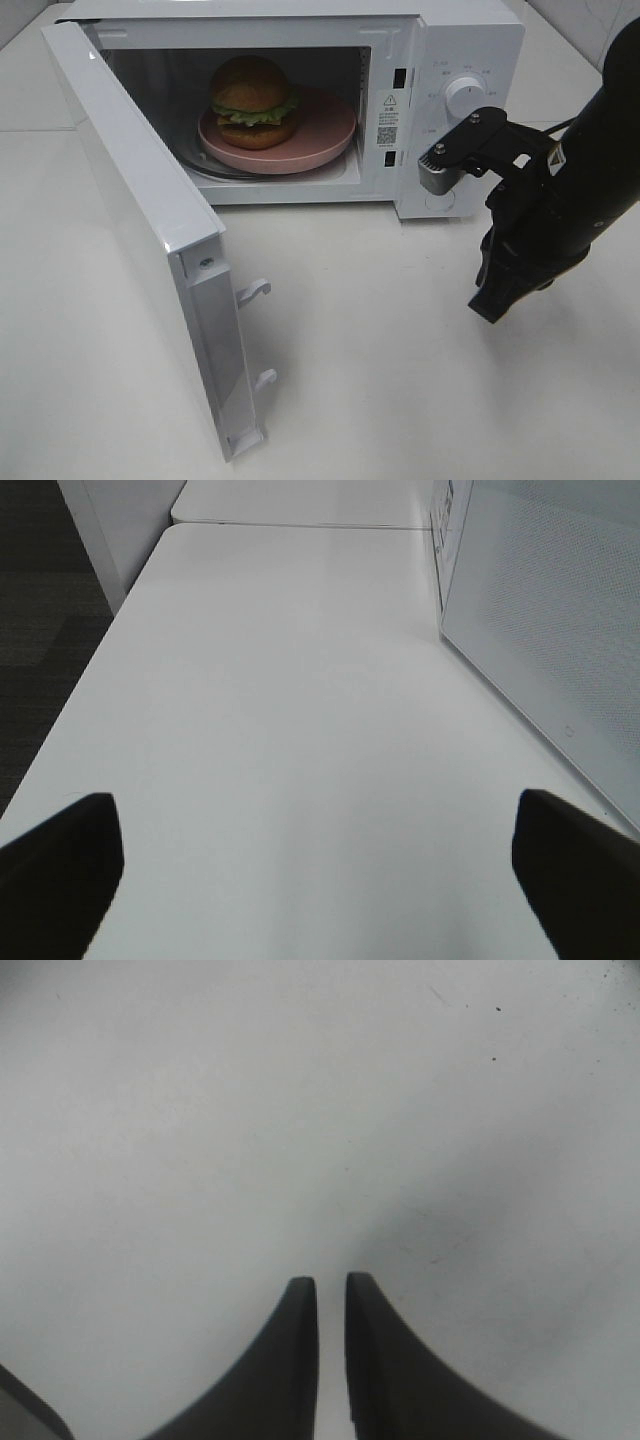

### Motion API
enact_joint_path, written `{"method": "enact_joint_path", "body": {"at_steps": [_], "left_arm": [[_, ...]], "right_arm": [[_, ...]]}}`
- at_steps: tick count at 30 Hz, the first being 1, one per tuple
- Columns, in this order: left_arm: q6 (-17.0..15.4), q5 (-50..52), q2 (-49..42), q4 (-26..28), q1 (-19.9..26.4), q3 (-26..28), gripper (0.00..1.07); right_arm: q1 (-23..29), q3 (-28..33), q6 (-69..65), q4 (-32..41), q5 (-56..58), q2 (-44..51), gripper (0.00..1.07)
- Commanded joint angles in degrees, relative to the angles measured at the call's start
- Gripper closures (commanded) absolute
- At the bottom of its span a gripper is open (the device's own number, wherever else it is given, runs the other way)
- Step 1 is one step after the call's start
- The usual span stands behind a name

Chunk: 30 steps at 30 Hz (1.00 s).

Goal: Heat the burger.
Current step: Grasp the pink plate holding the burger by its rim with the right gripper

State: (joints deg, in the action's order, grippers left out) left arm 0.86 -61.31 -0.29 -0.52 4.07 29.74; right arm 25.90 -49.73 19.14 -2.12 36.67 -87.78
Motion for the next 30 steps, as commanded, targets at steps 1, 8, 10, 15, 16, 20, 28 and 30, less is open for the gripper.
{"method": "enact_joint_path", "body": {"at_steps": [1, 8, 10, 15, 16, 20, 28, 30], "left_arm": [[0.0, -0.1, -0.9, 0.1, 0.1, 0.0, 0.09], [0.0, -0.1, -0.9, 0.1, 0.1, 0.0, 0.09], [0.0, -0.1, -0.9, 0.1, 0.1, 0.0, 0.09], [0.0, -0.1, -0.9, 0.1, 0.1, 0.0, 0.09], [0.0, -0.1, -0.9, 0.1, 0.1, 0.0, 0.09], [0.0, -0.1, -0.9, 0.1, 0.1, 0.0, 0.09], [0.0, -0.1, -0.9, 0.1, 0.1, 0.0, 0.09], [0.0, -0.1, -0.9, 0.1, 0.1, 0.0, 0.09]], "right_arm": [[-0.2, -1.3, 5.9, -2.9, 2.1, 0.5, 0.96], [-0.2, -2.3, 23.8, -6.5, 1.1, 0.5, 0.96], [-0.2, -2.3, 33.2, -6.9, 1.0, 0.5, 0.96], [-0.2, -2.3, 45.3, -6.9, 1.3, 0.5, 0.94], [-0.2, -2.3, 45.3, -6.9, 1.3, 0.5, 0.94], [-0.2, -2.3, 42.2, -7.0, 0.0, 0.5, 0.81], [-0.2, -2.3, 36.1, -10.3, -0.5, 0.5, 0.14], [-0.2, -2.3, 35.5, -10.6, -0.7, 0.5, 0.06]]}}
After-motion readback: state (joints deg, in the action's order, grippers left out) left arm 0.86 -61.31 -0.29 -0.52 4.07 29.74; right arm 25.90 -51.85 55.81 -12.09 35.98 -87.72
